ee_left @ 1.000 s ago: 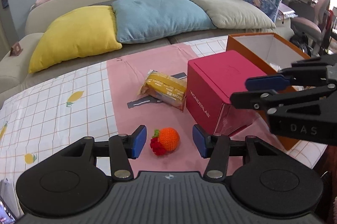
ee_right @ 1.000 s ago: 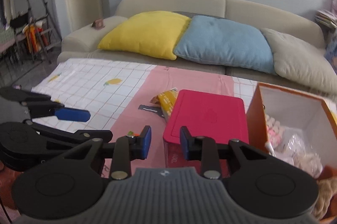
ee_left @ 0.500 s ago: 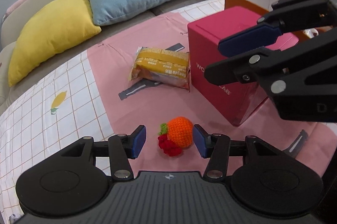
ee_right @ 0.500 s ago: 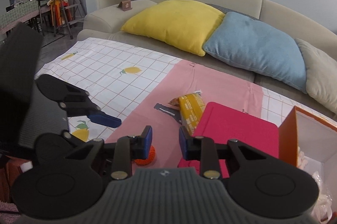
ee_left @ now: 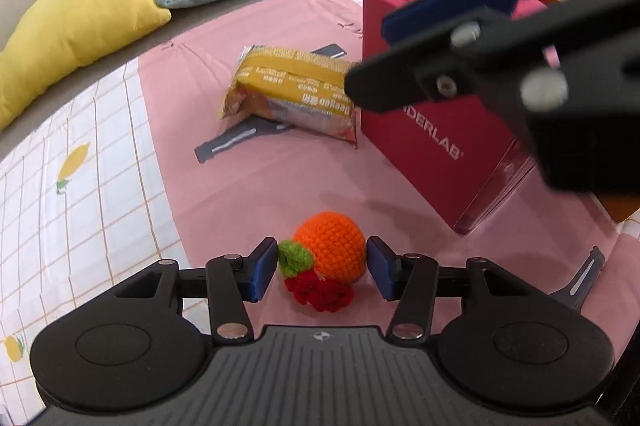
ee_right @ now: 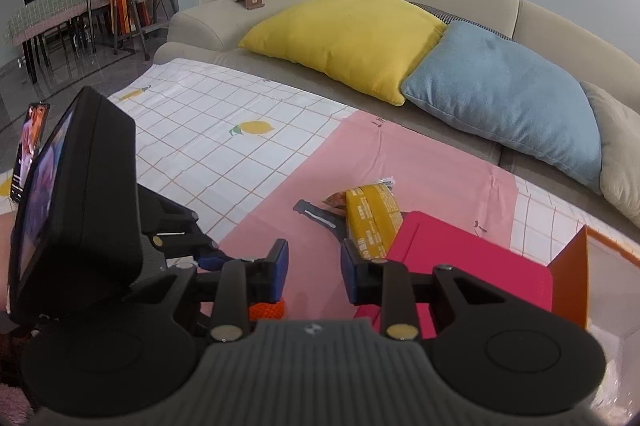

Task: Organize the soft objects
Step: 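Grasp the orange crocheted fruit with the left gripper while the right grasps the yellow snack packet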

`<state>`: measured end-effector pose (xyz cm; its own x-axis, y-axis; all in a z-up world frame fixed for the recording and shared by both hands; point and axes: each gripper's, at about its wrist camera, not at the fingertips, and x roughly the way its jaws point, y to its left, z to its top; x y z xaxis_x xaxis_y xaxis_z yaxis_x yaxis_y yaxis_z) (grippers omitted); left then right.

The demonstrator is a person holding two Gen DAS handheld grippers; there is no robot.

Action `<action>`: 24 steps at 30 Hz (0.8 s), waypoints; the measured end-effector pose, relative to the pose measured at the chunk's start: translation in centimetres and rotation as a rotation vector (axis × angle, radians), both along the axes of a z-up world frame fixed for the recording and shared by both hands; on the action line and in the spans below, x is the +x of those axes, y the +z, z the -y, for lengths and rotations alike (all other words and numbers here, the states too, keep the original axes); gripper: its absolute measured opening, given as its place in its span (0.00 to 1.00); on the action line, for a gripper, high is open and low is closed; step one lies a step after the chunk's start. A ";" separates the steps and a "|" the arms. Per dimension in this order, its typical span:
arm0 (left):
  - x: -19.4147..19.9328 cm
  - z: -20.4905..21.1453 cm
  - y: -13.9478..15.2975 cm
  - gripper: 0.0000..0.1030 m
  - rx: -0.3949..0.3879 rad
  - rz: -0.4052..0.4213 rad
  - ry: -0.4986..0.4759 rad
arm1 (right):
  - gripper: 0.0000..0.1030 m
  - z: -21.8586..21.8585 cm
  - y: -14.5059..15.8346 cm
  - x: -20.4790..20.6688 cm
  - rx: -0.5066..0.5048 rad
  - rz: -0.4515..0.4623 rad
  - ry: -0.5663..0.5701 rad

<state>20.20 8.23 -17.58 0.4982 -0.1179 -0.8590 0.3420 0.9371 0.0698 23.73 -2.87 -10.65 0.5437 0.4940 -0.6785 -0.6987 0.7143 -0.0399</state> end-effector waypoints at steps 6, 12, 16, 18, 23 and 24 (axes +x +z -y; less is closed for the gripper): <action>-0.2 -0.6 0.0 0.50 -0.038 0.006 0.018 | 0.28 -1.0 -0.1 1.6 -0.055 0.006 0.034; 0.9 -2.4 1.4 0.50 -0.067 0.041 0.118 | 0.35 -2.2 0.0 3.8 -0.111 -0.032 0.051; 2.1 -3.9 3.1 0.50 -0.089 0.070 0.174 | 0.41 -3.3 -0.1 6.1 -0.180 -0.089 0.066; 2.8 -4.4 3.7 0.50 -0.092 0.078 0.196 | 0.46 -4.0 -0.1 7.3 -0.210 -0.121 0.080; 4.2 -5.2 4.7 0.50 -0.095 0.099 0.241 | 0.69 -6.2 -0.2 11.2 -0.314 -0.177 0.088; 4.4 -5.5 4.8 0.50 -0.099 0.101 0.248 | 0.69 -6.6 -0.6 12.1 -0.343 -0.196 0.086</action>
